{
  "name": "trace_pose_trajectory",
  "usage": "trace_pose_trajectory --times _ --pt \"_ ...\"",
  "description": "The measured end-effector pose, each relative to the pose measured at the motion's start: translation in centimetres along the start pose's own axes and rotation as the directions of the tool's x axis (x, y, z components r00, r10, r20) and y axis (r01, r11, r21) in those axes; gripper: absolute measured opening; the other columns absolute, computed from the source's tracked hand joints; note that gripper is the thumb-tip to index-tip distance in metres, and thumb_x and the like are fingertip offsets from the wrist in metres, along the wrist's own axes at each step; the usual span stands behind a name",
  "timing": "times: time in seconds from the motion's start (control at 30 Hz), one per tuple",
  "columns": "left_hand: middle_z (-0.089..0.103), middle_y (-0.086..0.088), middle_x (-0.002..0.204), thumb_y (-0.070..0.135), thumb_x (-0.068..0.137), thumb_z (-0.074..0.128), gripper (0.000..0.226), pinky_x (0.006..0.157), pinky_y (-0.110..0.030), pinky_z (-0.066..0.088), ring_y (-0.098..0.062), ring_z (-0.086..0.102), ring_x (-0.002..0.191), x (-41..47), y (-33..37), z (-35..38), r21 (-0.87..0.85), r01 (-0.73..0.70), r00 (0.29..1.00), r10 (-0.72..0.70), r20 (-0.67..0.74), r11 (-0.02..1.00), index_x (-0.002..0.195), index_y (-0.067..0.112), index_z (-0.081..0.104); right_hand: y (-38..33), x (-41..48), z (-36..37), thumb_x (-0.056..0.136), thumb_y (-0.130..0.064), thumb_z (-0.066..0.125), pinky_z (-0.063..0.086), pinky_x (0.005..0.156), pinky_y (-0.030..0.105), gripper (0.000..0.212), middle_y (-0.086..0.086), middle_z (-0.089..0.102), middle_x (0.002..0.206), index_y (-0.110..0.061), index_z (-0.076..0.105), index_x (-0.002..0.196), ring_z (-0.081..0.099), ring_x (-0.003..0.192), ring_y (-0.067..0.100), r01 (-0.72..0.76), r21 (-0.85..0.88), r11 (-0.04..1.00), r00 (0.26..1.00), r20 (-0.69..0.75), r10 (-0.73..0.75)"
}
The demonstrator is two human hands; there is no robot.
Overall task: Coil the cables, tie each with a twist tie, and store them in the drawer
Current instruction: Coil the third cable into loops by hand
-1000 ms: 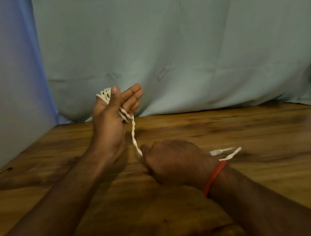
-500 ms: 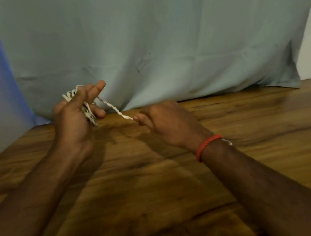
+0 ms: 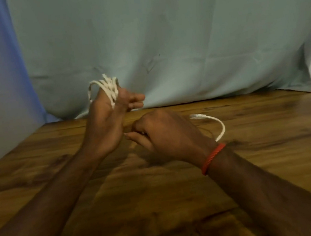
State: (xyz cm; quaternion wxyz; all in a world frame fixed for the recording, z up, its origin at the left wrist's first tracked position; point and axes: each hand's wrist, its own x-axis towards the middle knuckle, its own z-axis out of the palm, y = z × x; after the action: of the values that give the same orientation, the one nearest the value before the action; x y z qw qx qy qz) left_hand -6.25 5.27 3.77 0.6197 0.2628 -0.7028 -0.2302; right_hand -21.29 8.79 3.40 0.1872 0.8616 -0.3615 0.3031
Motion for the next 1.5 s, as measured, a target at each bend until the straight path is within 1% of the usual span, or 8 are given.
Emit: trace_pose_trajectory --times 0.1,0.3,0.53,0.7,0.83,1.1,1.23,1.5 --pt "0.071 -0.002 0.095 0.043 0.103 0.040 0.037 0.083 -0.047 0.052 -0.018 0.068 0.088 -0.7 -1.3 -0.5 0.350 -0.165 0.979 0.112 0.168 0.922 0.105 0.012 0.061 0.1 0.1 -0.5 0.092 -0.030 0.067 0.033 0.059 0.023 0.019 0.009 0.071 0.092 -0.014 0.074 0.084 0.060 0.072 0.020 0.082 0.074 0.994 0.996 0.026 -0.084" --pt "0.054 0.001 0.073 0.062 0.100 0.029 0.050 0.065 -0.050 0.046 -0.021 0.055 0.068 -0.5 -1.5 -1.7 0.456 -0.205 0.965 0.101 0.241 0.866 0.086 0.020 0.052 1.1 0.3 -1.2 0.089 -0.019 0.072 0.034 0.064 0.004 0.010 0.001 0.074 0.091 -0.012 0.076 0.096 0.052 0.072 0.000 -0.060 0.365 0.929 0.985 0.170 -0.003" --pt "0.054 0.018 0.066 0.070 0.092 0.025 0.053 0.056 -0.026 0.033 -0.003 0.049 0.058 0.0 -0.5 -2.8 0.602 -0.202 0.882 -0.123 0.454 0.772 0.064 0.029 0.044 6.5 -0.1 -5.3 0.083 -0.041 0.071 0.054 0.081 0.032 0.036 0.001 0.078 0.092 -0.022 0.077 0.112 0.070 0.080 0.011 -0.083 0.100 0.992 0.996 0.033 0.080" --pt "0.035 0.001 0.053 0.047 0.092 0.056 0.051 0.044 -0.022 0.023 -0.012 0.027 0.046 -0.1 0.6 -2.1 0.115 0.231 0.855 -0.258 0.451 0.966 0.072 0.000 0.049 9.4 -1.4 -5.1 0.090 -0.034 0.070 0.055 0.074 0.023 0.025 -0.026 0.069 0.082 -0.026 0.076 0.113 0.068 0.069 -0.003 -0.138 0.308 0.941 0.974 -0.128 0.185" --pt "0.035 -0.002 0.046 0.033 0.086 0.066 0.053 0.041 -0.020 0.027 -0.012 0.027 0.038 -0.5 0.9 -1.8 -0.007 0.341 0.781 -0.280 0.558 0.940 0.075 -0.016 0.048 9.5 -1.5 -2.2 0.094 -0.049 0.057 0.054 0.077 0.040 0.034 -0.009 0.073 0.085 -0.034 0.072 0.120 0.066 0.078 0.008 -0.234 0.326 0.916 0.936 -0.180 0.303" --pt "0.041 0.000 0.041 0.031 0.097 0.046 0.032 0.047 -0.029 0.041 -0.011 0.037 0.027 -1.1 1.4 -0.2 -0.448 0.670 0.651 -0.179 0.738 0.592 0.072 0.011 0.051 7.1 -1.0 0.9 0.100 -0.039 0.057 0.040 0.044 0.019 0.025 -0.008 0.059 0.053 -0.024 0.077 0.097 0.052 0.041 0.007 -0.443 0.620 0.648 0.781 -0.088 0.618" --pt "0.048 0.001 0.050 0.037 0.097 0.045 0.031 0.055 -0.027 0.049 -0.011 0.047 0.035 -0.5 1.2 0.4 -0.646 0.592 0.798 -0.236 0.555 0.483 0.077 0.016 0.052 5.9 -1.1 1.5 0.103 -0.039 0.051 0.035 0.042 0.023 0.039 -0.001 0.061 0.053 -0.015 0.066 0.076 0.049 0.038 0.013 -0.637 0.620 0.458 0.715 0.252 0.652" --pt "0.033 0.007 0.047 0.041 0.103 0.042 0.036 0.045 -0.023 0.041 -0.006 0.028 0.032 0.5 0.2 0.0 -0.698 0.277 0.914 -0.406 -0.022 0.661 0.081 0.014 0.050 1.5 -0.7 1.3 0.104 -0.023 0.053 0.045 0.043 0.019 0.024 0.001 0.066 0.061 -0.021 0.058 0.080 0.056 0.041 0.007 -0.533 0.371 0.760 0.826 0.424 0.372"
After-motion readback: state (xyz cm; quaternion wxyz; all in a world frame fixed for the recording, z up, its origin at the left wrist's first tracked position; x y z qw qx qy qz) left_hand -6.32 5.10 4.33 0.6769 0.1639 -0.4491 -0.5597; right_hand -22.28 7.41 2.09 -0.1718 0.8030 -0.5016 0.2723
